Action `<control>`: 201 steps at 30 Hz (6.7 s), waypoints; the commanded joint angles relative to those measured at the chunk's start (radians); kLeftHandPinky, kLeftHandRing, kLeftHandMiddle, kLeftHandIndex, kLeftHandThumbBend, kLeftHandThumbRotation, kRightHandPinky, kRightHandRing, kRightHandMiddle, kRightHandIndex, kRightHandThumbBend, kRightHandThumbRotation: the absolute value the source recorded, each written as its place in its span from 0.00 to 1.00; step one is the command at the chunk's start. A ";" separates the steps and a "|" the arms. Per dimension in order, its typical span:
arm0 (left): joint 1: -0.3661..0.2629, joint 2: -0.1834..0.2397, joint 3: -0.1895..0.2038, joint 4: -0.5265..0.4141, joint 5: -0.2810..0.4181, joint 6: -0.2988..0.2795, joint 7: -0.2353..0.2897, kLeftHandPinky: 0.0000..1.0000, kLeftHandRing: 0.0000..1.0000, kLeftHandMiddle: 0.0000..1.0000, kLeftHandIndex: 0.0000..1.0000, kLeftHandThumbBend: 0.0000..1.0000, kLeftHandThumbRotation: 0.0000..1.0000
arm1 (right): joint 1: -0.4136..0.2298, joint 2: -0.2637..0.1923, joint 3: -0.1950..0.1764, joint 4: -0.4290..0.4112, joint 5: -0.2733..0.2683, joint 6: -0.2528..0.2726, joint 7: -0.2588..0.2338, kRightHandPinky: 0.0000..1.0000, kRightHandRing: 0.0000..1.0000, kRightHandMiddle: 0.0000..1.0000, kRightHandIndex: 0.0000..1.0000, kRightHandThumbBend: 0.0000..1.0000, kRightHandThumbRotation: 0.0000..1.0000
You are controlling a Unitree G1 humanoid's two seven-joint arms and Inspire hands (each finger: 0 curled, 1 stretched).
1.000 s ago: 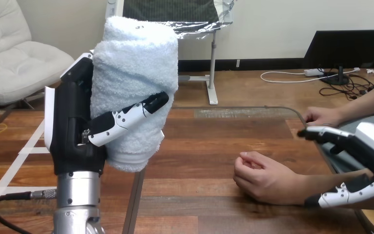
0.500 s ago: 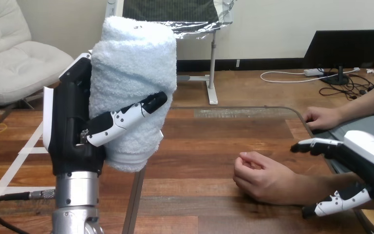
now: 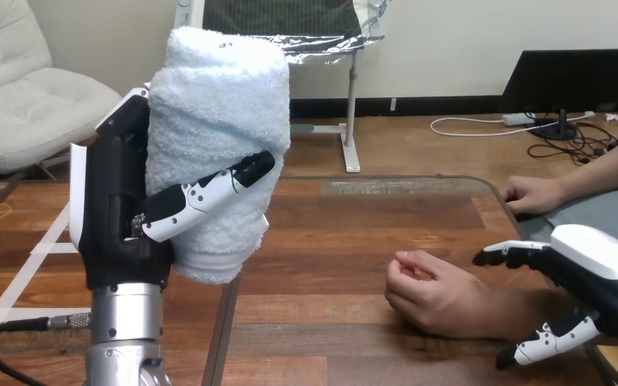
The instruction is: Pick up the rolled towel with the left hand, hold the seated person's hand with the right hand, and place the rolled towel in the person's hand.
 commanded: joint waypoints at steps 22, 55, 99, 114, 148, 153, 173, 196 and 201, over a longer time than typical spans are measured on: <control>-0.034 -0.011 -0.003 -0.044 -0.020 -0.025 -0.010 0.19 0.25 0.33 0.38 0.47 0.00 | -0.181 -0.005 0.107 0.125 -0.136 0.013 -0.136 0.78 0.81 0.82 0.81 1.00 0.27; -0.033 -0.005 0.004 -0.047 -0.032 -0.026 -0.017 0.19 0.25 0.33 0.38 0.49 0.00 | -0.362 0.028 0.272 0.355 -0.219 0.078 -0.199 0.80 0.83 0.83 0.82 0.99 0.36; -0.062 0.015 0.044 -0.016 -0.076 -0.063 -0.046 0.19 0.25 0.32 0.38 0.50 0.00 | -0.489 0.076 0.403 0.523 -0.193 0.259 -0.023 0.65 0.85 0.86 0.85 0.97 0.34; -0.069 0.010 0.051 -0.015 -0.070 -0.061 -0.042 0.19 0.25 0.32 0.38 0.49 0.00 | -0.482 0.069 0.408 0.549 -0.163 0.257 0.018 0.62 0.81 0.85 0.85 0.94 0.25; -0.091 0.019 0.075 -0.003 -0.072 -0.060 -0.027 0.18 0.24 0.32 0.39 0.49 0.00 | -0.479 0.043 0.460 0.544 -0.222 0.289 0.019 0.45 0.55 0.62 0.68 0.95 0.00; -0.090 0.017 0.077 -0.007 -0.076 -0.054 -0.026 0.18 0.24 0.32 0.38 0.49 0.00 | -0.479 0.046 0.461 0.548 -0.223 0.290 0.013 0.44 0.53 0.59 0.65 0.95 0.00; -0.090 0.015 0.081 -0.009 -0.079 -0.050 -0.027 0.18 0.25 0.33 0.39 0.50 0.00 | -0.487 0.052 0.466 0.572 -0.219 0.271 0.004 0.45 0.52 0.54 0.51 0.93 0.00; -0.096 0.016 0.080 0.005 -0.059 -0.057 -0.019 0.19 0.25 0.33 0.39 0.51 0.00 | -0.494 0.048 0.434 0.576 -0.176 0.272 0.012 0.34 0.46 0.53 0.43 0.91 0.00; -0.100 0.015 0.078 0.015 -0.057 -0.067 -0.022 0.18 0.25 0.33 0.38 0.52 0.00 | -0.496 0.038 0.423 0.558 -0.159 0.276 0.025 0.29 0.41 0.49 0.44 0.91 0.01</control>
